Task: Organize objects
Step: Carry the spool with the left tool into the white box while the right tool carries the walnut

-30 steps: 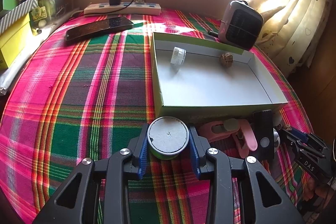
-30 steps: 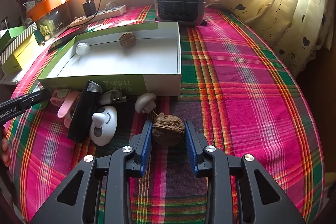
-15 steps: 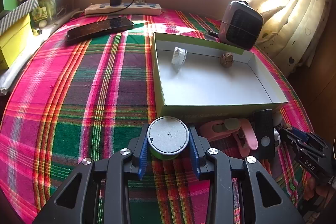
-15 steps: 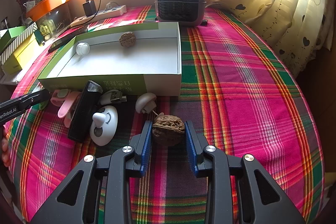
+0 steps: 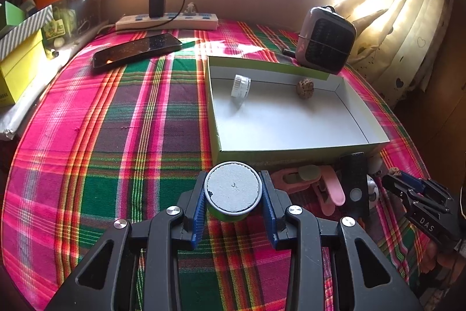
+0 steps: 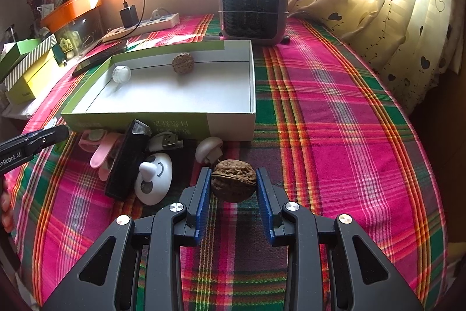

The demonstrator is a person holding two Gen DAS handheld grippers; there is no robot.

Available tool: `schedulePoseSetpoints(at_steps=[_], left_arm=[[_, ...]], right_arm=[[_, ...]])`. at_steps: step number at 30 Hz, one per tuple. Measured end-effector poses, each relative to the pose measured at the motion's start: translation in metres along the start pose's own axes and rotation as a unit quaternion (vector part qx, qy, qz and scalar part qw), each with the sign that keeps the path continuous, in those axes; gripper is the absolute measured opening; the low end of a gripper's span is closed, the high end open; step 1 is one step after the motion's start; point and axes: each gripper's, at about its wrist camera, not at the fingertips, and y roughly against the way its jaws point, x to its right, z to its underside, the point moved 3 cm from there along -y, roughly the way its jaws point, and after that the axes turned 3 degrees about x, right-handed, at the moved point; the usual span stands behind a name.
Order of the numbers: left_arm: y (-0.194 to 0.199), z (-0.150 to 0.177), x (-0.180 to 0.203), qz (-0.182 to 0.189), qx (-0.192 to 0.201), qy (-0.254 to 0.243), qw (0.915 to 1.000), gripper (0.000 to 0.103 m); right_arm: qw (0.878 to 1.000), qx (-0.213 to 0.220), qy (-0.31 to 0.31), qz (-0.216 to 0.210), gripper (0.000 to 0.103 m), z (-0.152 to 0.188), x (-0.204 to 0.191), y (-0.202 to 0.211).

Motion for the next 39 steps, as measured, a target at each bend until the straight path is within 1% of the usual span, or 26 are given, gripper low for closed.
schedulePoseSetpoints(at_steps=[8, 12, 16, 19, 30, 39], left_arm=[[0.007, -0.005, 0.006, 0.01, 0.005, -0.006, 0.9999, 0.031], [0.008, -0.01, 0.009, 0.008, 0.009, -0.019, 0.9998, 0.031], [0.006, -0.015, 0.012, 0.02, 0.004, -0.015, 0.9997, 0.031], [0.005, -0.018, 0.016, 0.021, 0.005, -0.018, 0.9996, 0.032], [-0.001, -0.036, 0.029, 0.028, 0.012, -0.029, 0.9991, 0.032], [-0.017, -0.048, 0.038, 0.032, 0.003, -0.04, 0.9987, 0.032]], right_arm=[[1.0, 0.015, 0.003, -0.008, 0.032, -0.009, -0.003, 0.009], [1.0, 0.026, 0.003, -0.01, 0.032, -0.016, -0.002, 0.014], [0.999, 0.035, 0.004, -0.013, 0.032, -0.025, -0.002, 0.016], [0.999, 0.039, 0.007, -0.016, 0.032, -0.032, -0.003, 0.016], [0.998, 0.044, 0.021, -0.034, 0.032, -0.056, -0.007, 0.007], [0.998, 0.044, 0.034, -0.043, 0.032, -0.08, -0.009, -0.008]])
